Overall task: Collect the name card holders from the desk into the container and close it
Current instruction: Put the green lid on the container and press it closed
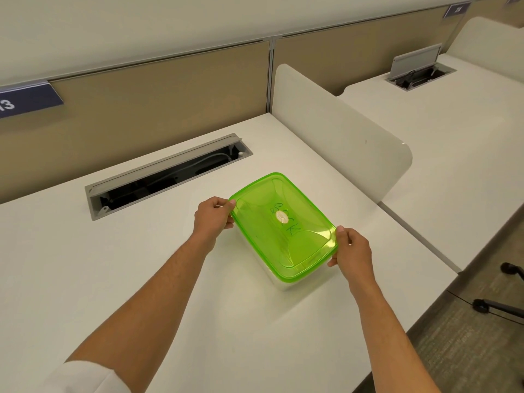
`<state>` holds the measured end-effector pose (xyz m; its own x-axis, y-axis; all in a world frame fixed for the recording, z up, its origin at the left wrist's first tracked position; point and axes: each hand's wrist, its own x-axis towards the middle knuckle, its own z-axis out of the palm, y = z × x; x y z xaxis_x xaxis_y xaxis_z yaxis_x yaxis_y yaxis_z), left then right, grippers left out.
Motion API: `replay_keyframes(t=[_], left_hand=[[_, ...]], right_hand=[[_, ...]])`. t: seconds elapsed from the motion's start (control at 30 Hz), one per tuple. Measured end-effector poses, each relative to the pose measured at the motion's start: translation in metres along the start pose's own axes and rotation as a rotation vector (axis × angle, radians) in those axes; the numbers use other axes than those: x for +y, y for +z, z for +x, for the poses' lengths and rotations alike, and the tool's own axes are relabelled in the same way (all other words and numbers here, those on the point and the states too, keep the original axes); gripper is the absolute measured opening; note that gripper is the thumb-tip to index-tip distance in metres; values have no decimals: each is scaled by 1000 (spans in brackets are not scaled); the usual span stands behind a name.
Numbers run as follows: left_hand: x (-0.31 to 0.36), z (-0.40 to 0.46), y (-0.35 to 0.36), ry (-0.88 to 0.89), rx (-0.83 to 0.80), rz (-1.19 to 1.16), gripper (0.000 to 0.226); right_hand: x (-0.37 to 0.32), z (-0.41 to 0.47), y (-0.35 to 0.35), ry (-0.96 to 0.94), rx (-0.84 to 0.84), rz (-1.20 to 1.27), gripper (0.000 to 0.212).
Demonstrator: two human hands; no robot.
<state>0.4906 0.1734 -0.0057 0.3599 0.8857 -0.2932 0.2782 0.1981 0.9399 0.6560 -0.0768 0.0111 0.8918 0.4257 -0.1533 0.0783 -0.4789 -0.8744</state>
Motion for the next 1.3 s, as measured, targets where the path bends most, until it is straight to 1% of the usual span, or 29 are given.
replay_keyframes(t=[0.1, 0.2, 0.4, 0.73, 0.97, 1.1, 1.3], left_hand=[[0, -1, 0, 11, -5, 5, 18], [0, -1, -1, 15, -9, 4, 17], [3, 2, -2, -36, -41, -27, 17], [7, 4, -1, -107, -60, -99, 16], [11, 0, 6, -210, -98, -279, 13], [13, -2, 6, -166, -86, -226, 5], [12, -4, 4, -88, -84, -112, 4]], right_hand=[[2, -1, 1, -16, 12, 8, 33], [3, 1, 0, -11, -16, 65, 33], [3, 6, -1, 22, -48, 89, 29], [2, 5, 3, 41, 1, 59, 33], [3, 8, 4, 52, 15, 25, 32], [3, 6, 5, 8, 41, -15, 33], [3, -5, 5, 1, 116, 23, 35]])
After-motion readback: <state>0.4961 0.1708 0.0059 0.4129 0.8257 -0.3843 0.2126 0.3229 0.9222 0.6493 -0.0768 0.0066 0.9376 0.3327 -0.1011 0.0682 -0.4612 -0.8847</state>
